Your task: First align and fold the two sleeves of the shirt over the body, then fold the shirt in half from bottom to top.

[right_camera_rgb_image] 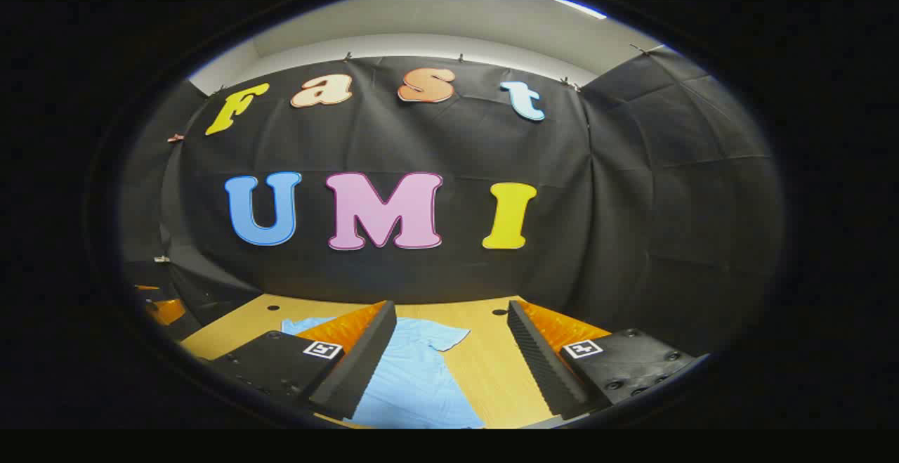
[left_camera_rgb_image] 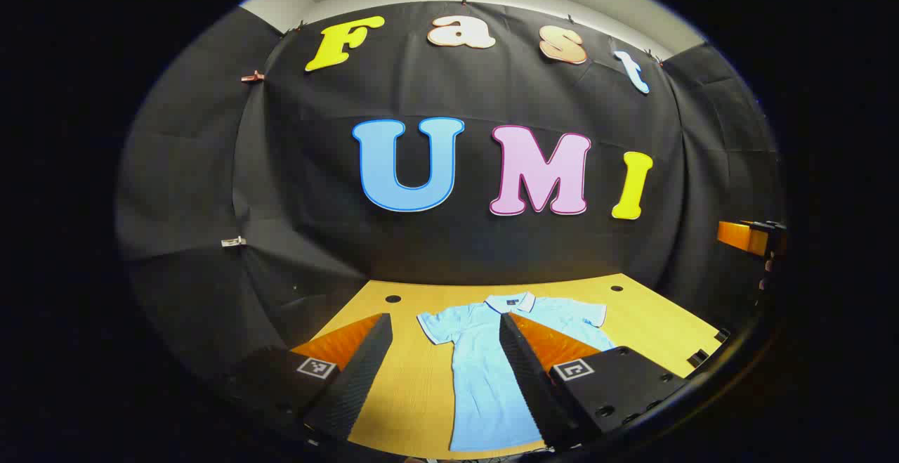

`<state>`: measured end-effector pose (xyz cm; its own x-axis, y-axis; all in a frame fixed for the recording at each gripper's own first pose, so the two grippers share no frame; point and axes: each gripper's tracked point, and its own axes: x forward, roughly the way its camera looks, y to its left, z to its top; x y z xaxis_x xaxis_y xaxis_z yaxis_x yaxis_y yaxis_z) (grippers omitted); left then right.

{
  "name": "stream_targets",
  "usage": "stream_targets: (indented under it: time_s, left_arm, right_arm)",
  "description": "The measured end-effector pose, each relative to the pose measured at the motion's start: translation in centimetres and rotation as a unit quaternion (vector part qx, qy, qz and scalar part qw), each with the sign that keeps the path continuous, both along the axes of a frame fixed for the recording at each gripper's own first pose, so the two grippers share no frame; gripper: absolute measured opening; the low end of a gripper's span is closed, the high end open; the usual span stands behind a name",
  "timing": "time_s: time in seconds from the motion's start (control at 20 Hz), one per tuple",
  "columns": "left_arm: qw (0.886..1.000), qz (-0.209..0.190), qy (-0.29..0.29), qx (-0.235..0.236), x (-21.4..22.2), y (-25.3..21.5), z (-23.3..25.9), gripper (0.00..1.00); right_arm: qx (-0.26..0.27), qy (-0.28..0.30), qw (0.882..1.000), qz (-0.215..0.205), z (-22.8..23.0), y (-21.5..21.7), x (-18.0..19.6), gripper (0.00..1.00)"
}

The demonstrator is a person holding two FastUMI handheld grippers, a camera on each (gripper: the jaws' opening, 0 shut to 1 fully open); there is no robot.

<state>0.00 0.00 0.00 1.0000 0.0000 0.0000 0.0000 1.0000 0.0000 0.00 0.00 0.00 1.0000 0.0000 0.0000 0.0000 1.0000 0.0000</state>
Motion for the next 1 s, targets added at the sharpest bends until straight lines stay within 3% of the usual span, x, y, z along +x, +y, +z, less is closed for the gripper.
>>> stream_targets:
  time_s: [0.4,1.0]
  left_arm:
    - [1.000,-0.012,-0.004,-0.005,0.4,-1.3,0.4,0.96]
    - [1.000,-0.007,0.006,-0.011,3.4,-2.9,0.7,0.96]
  right_arm:
    - [-0.003,0.007,1.000,0.000,-0.5,0.1,0.5,0.98]
    - [-0.008,0.027,1.000,0.012,-1.4,0.3,5.6,0.98]
